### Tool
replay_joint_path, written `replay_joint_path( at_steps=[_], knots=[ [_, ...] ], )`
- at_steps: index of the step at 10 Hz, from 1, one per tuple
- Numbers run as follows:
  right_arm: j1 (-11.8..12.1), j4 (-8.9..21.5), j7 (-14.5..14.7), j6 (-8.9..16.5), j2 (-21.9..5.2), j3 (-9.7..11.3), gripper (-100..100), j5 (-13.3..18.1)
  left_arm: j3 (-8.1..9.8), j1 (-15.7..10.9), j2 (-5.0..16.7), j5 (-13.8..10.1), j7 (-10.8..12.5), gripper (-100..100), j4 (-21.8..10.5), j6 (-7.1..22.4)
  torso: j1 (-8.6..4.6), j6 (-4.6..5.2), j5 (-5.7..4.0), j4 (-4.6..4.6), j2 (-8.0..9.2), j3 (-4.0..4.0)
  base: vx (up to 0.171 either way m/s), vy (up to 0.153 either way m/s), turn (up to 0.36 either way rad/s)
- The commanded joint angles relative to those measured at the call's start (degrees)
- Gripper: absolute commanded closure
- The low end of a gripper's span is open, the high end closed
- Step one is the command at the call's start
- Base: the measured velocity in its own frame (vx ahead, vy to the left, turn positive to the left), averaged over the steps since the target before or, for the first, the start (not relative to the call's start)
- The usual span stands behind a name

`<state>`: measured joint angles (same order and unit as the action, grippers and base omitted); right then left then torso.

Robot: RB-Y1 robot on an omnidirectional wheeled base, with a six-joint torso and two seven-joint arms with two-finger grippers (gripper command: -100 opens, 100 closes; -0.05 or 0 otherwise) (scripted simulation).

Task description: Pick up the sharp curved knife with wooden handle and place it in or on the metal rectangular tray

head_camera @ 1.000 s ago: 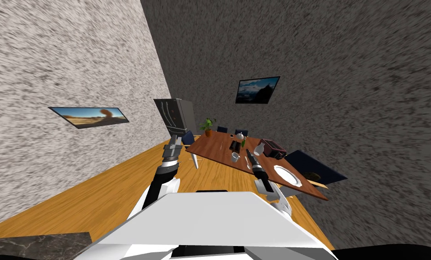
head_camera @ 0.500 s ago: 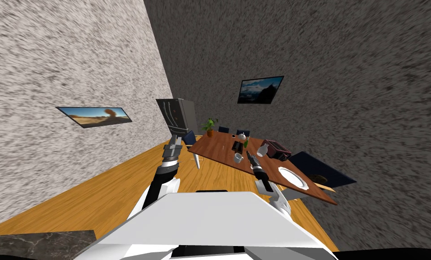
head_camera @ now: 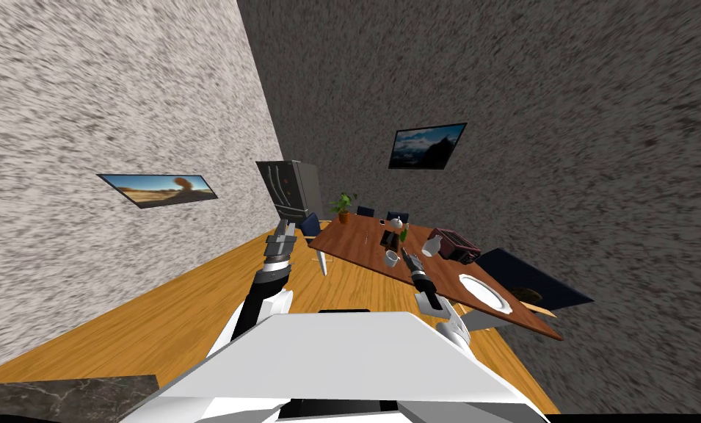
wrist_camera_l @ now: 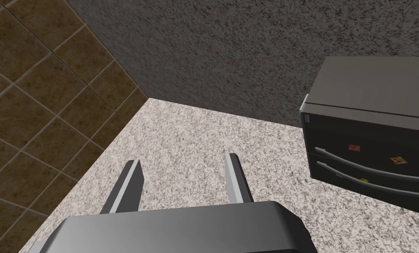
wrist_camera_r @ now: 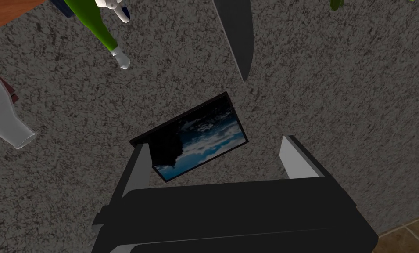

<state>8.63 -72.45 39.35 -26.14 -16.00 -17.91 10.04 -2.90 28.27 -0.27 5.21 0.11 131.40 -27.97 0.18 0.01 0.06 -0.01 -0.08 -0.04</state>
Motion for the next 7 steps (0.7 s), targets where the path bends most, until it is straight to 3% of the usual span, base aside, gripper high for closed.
replay_joint_path(
  at_steps=[1,6,7],
  knots=[
    [-0.4,1.7,1.9,-0.1,0.1,-0.2,-100,0.2,0.00,0.0,0.0,0.0,0.0,0,0.0,0.0,0.00,0.00,0.00,0.00,0.00,0.00,0.029,0.044,0.004],
    [-4.8,9.9,9.3,-0.9,0.0,-1.4,-100,1.0,0.00,0.0,0.0,0.0,0.0,0,0.0,0.0,-0.10,0.02,-0.02,-0.01,0.00,-0.01,0.034,0.036,0.000],
    [-4.8,10.4,9.6,-0.9,0.0,-1.4,-100,1.0,0.00,0.0,0.0,0.0,0.0,0,0.0,0.0,-0.10,0.00,-0.02,-0.01,-0.03,-0.02,0.034,0.027,-0.001]
  ],
)
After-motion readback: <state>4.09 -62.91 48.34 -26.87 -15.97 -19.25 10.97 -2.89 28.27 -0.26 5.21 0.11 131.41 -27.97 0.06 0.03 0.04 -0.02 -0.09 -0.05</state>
